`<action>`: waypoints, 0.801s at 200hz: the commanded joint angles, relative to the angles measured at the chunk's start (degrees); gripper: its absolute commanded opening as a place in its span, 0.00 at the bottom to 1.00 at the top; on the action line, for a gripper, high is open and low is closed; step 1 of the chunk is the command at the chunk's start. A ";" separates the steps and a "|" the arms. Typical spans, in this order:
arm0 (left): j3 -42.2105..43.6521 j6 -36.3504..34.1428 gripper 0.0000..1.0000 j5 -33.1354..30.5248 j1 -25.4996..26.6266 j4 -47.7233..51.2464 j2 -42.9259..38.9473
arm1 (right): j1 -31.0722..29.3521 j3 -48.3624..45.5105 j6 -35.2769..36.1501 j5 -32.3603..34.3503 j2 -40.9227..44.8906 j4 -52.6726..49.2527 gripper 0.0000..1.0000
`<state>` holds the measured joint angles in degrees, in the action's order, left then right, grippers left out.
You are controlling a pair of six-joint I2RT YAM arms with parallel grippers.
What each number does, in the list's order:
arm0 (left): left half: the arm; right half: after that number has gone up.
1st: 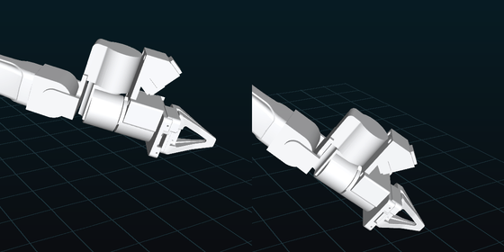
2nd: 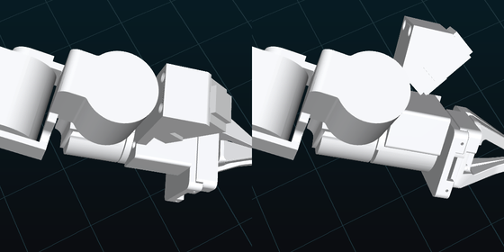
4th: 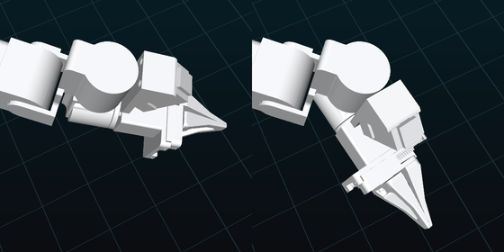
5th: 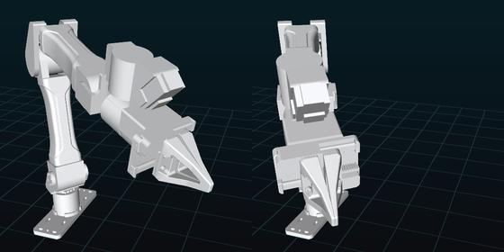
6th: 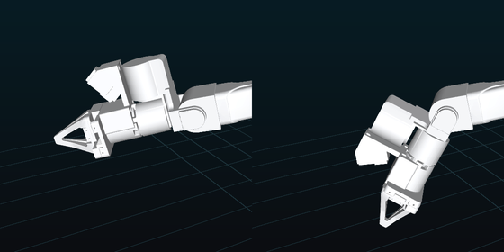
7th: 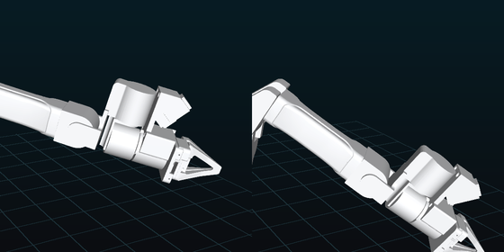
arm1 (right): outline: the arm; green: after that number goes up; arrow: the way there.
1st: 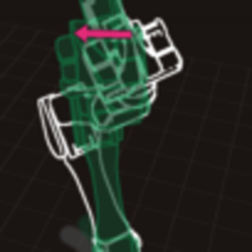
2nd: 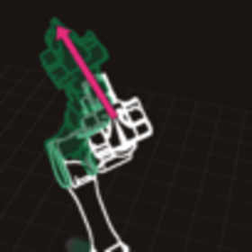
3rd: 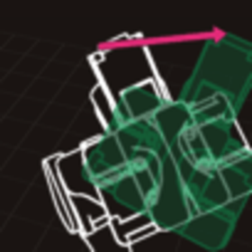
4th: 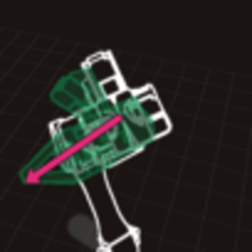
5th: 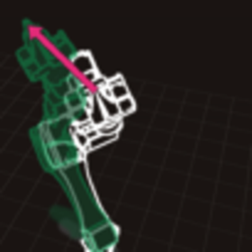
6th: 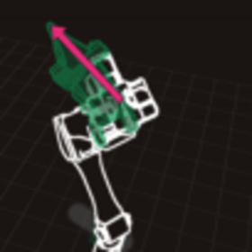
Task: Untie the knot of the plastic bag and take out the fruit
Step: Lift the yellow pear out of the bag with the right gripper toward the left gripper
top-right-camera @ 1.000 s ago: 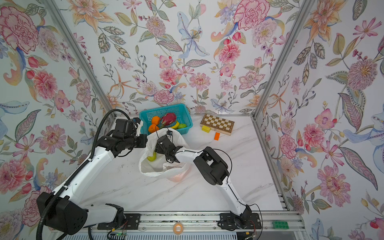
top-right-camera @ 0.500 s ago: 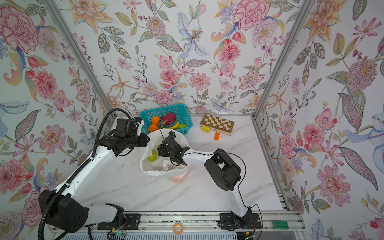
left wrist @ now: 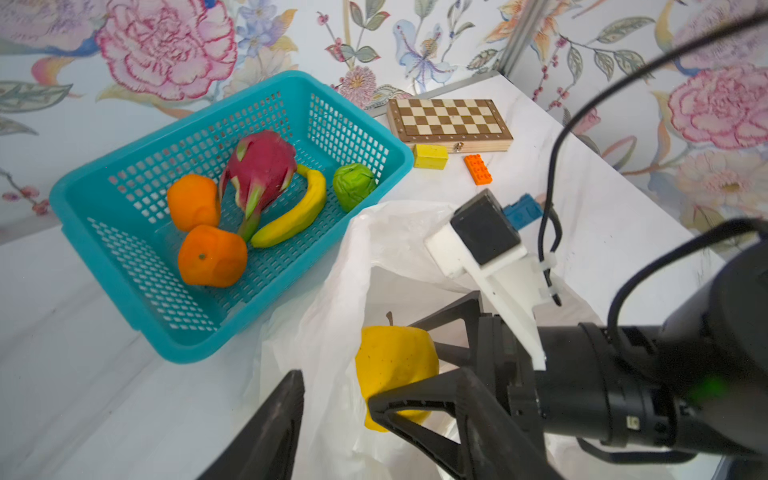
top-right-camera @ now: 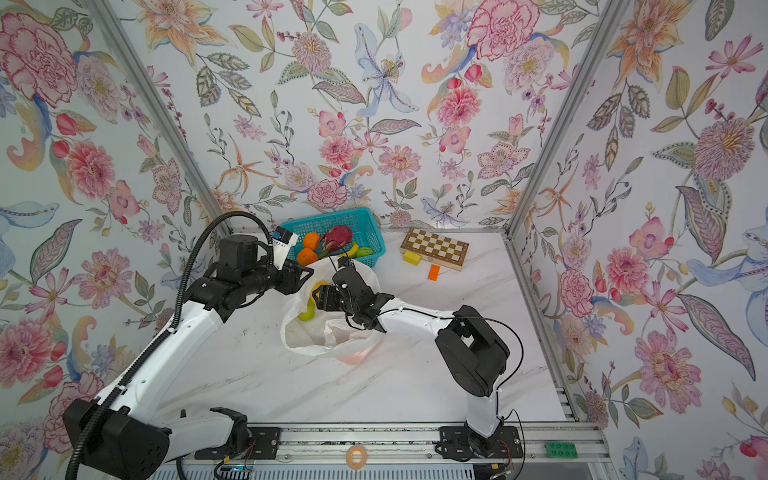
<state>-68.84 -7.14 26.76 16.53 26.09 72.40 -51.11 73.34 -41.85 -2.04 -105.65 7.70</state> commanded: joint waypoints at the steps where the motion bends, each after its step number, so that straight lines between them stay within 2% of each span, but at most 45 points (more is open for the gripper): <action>1: -2.70 -10.52 0.64 8.95 -0.54 0.44 1.90 | 0.95 -1.65 -0.73 -1.86 3.51 0.71 0.47; 28: -4.66 -19.25 0.70 16.87 -0.53 1.13 3.59 | 1.52 -4.29 -1.78 -2.09 7.19 1.93 0.48; 51: -4.79 -26.10 0.77 20.95 -0.52 1.38 4.58 | 2.71 -7.15 -3.65 -3.29 10.48 2.95 0.48; 86: -8.39 -38.10 0.84 25.05 -0.32 9.31 8.00 | 4.88 -10.58 -5.10 -6.50 15.56 3.19 0.48; 118: -8.72 -48.12 0.85 25.23 0.99 11.38 9.24 | 7.29 -12.94 -5.99 -10.09 19.93 2.85 0.48; 160: -13.04 -52.35 0.84 24.70 3.11 12.10 13.90 | 8.48 -14.32 -6.09 -14.06 24.27 2.18 0.48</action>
<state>-78.39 -53.52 50.22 18.06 36.47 83.99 -42.87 60.10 -47.40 -12.32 -83.85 9.23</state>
